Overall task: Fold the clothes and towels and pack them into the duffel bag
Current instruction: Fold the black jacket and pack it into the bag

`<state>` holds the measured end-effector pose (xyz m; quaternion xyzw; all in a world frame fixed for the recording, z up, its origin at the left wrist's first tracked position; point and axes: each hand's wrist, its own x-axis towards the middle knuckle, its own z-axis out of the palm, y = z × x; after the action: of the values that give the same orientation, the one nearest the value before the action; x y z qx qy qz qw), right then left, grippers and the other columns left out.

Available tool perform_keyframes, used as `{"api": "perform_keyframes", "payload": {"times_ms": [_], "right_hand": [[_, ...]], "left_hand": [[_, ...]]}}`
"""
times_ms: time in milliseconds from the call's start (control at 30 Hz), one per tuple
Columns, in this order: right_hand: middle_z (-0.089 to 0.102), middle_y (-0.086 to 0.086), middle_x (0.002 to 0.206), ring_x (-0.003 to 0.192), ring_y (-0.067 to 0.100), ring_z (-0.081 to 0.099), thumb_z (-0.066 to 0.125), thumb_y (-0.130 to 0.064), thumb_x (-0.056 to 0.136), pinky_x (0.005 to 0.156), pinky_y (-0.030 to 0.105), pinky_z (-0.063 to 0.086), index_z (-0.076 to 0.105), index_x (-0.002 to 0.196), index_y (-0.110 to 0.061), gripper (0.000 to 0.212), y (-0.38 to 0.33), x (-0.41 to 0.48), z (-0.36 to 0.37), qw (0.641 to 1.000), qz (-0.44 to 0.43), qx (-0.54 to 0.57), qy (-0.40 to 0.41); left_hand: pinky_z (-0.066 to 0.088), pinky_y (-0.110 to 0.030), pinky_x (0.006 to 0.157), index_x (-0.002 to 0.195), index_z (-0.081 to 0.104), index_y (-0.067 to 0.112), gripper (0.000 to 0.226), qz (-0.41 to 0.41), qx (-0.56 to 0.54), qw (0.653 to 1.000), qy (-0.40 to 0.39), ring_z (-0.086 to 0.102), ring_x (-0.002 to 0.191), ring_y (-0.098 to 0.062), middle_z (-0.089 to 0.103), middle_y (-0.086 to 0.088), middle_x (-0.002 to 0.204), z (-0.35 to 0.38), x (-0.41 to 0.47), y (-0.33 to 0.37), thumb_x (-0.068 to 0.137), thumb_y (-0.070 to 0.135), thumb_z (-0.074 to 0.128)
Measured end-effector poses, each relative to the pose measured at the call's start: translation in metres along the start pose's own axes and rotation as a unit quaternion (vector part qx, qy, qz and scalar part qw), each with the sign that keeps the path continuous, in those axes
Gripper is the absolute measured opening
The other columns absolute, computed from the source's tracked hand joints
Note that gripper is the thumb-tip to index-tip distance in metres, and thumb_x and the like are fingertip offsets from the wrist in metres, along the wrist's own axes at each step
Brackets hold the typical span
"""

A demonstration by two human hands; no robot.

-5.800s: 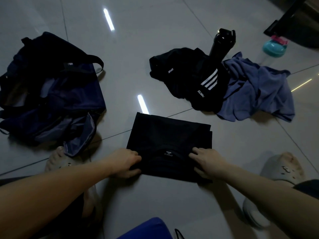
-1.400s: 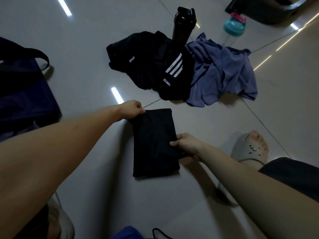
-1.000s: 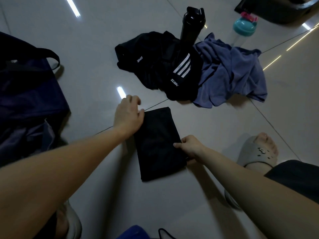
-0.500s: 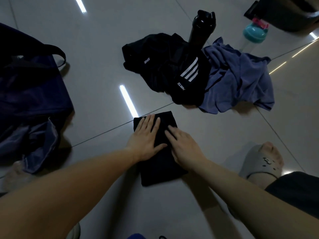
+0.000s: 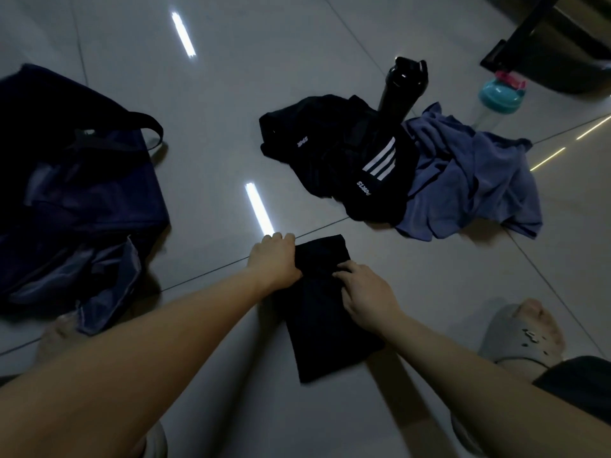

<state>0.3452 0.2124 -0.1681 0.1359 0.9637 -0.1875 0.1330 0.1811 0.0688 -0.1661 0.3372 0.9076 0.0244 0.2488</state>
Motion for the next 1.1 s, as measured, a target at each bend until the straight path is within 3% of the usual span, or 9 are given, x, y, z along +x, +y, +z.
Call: {"api": "perform_keyframes", "payload": {"times_ms": [100, 233, 367, 433, 533, 667, 800, 967, 1100], "right_hand": [[0.06, 0.003, 0.128, 0.109, 0.029, 0.061, 0.05, -0.025, 0.099, 0.086, 0.038, 0.049, 0.065, 0.127, -0.015, 0.033, -0.001, 0.01, -0.008, 0.998, 0.042, 0.046, 0.017], [0.061, 0.006, 0.124, 0.106, 0.028, 0.061, 0.063, -0.03, 0.092, 0.081, 0.034, 0.045, 0.056, 0.129, -0.018, 0.04, -0.003, 0.024, -0.015, 0.991, 0.103, 0.085, 0.0], [0.048, 0.01, 0.135, 0.113, 0.029, 0.059, 0.079, -0.027, 0.076, 0.092, 0.04, 0.052, 0.032, 0.148, -0.017, 0.087, 0.002, 0.046, -0.022, 0.969, 0.157, 0.19, -0.018], [0.054, 0.01, 0.128, 0.105, 0.025, 0.063, 0.082, -0.019, 0.072, 0.088, 0.037, 0.056, 0.027, 0.152, -0.015, 0.097, 0.007, 0.055, -0.029, 0.941, 0.165, 0.294, -0.036], [0.062, 0.008, 0.115, 0.094, 0.016, 0.065, 0.075, 0.001, 0.078, 0.073, 0.021, 0.053, 0.037, 0.148, -0.013, 0.081, 0.011, 0.064, -0.046, 0.894, 0.165, 0.407, -0.095], [0.071, 0.005, 0.109, 0.101, 0.021, 0.068, 0.069, 0.005, 0.078, 0.083, 0.032, 0.053, 0.063, 0.125, -0.014, 0.051, 0.018, 0.071, -0.056, 0.843, 0.167, 0.48, -0.177], [0.075, 0.007, 0.107, 0.107, 0.024, 0.069, 0.07, -0.004, 0.086, 0.095, 0.037, 0.052, 0.073, 0.107, -0.009, 0.022, 0.014, 0.068, -0.073, 0.837, 0.135, 0.479, -0.227], [0.074, 0.011, 0.108, 0.101, 0.023, 0.07, 0.065, 0.001, 0.09, 0.091, 0.037, 0.054, 0.073, 0.111, -0.006, 0.024, -0.012, 0.07, -0.124, 0.887, 0.051, 0.447, -0.104], [0.074, -0.001, 0.088, 0.078, 0.003, 0.069, 0.066, 0.004, 0.09, 0.07, 0.017, 0.051, 0.074, 0.107, -0.008, 0.022, -0.04, 0.055, -0.167, 0.895, -0.026, 0.441, 0.055]], "left_hand": [[0.051, -0.037, 0.079, 0.112, 0.052, 0.015, 0.061, -0.069, -0.045, 0.992, -0.095, 0.061, 0.101, -0.028, 0.063, -0.006, 0.112, -0.004, 0.003, 0.001, 0.073, 0.047, 0.084], [0.049, -0.031, 0.07, 0.096, 0.06, 0.018, 0.036, -0.056, -0.091, 0.983, -0.147, 0.062, 0.088, -0.023, 0.065, -0.003, 0.098, -0.002, 0.005, 0.0, 0.075, 0.036, 0.082], [0.042, -0.025, 0.058, 0.081, 0.055, 0.023, 0.022, 0.016, -0.169, 0.976, -0.136, 0.061, 0.079, -0.017, 0.061, 0.001, 0.085, -0.015, 0.002, -0.003, 0.077, 0.02, 0.076], [0.041, -0.023, 0.055, 0.084, 0.055, 0.022, 0.024, 0.059, -0.171, 0.973, -0.141, 0.059, 0.076, -0.015, 0.061, 0.002, 0.084, -0.026, 0.001, -0.006, 0.077, 0.017, 0.078], [0.042, -0.021, 0.054, 0.09, 0.057, 0.022, 0.029, 0.107, -0.16, 0.97, -0.148, 0.059, 0.069, -0.011, 0.065, 0.003, 0.083, -0.041, -0.002, -0.009, 0.077, 0.015, 0.081], [0.05, -0.023, 0.062, 0.101, 0.061, 0.019, 0.032, 0.117, -0.171, 0.967, -0.147, 0.064, 0.072, -0.012, 0.071, 0.0, 0.089, -0.056, -0.004, -0.016, 0.077, 0.016, 0.082], [0.056, -0.025, 0.068, 0.099, 0.068, 0.019, 0.028, 0.085, -0.199, 0.969, -0.124, 0.07, 0.08, -0.015, 0.074, 0.0, 0.091, -0.077, -0.009, -0.028, 0.076, 0.018, 0.084], [0.053, -0.023, 0.065, 0.087, 0.075, 0.015, 0.019, 0.025, -0.302, 0.953, -0.02, 0.067, 0.076, -0.015, 0.073, -0.003, 0.083, -0.127, -0.026, -0.038, 0.074, 0.021, 0.087], [0.052, -0.018, 0.068, 0.09, 0.073, 0.019, 0.021, 0.043, -0.403, 0.907, 0.114, 0.064, 0.078, -0.012, 0.069, -0.002, 0.082, -0.167, -0.044, -0.037, 0.075, 0.007, 0.083]]}}
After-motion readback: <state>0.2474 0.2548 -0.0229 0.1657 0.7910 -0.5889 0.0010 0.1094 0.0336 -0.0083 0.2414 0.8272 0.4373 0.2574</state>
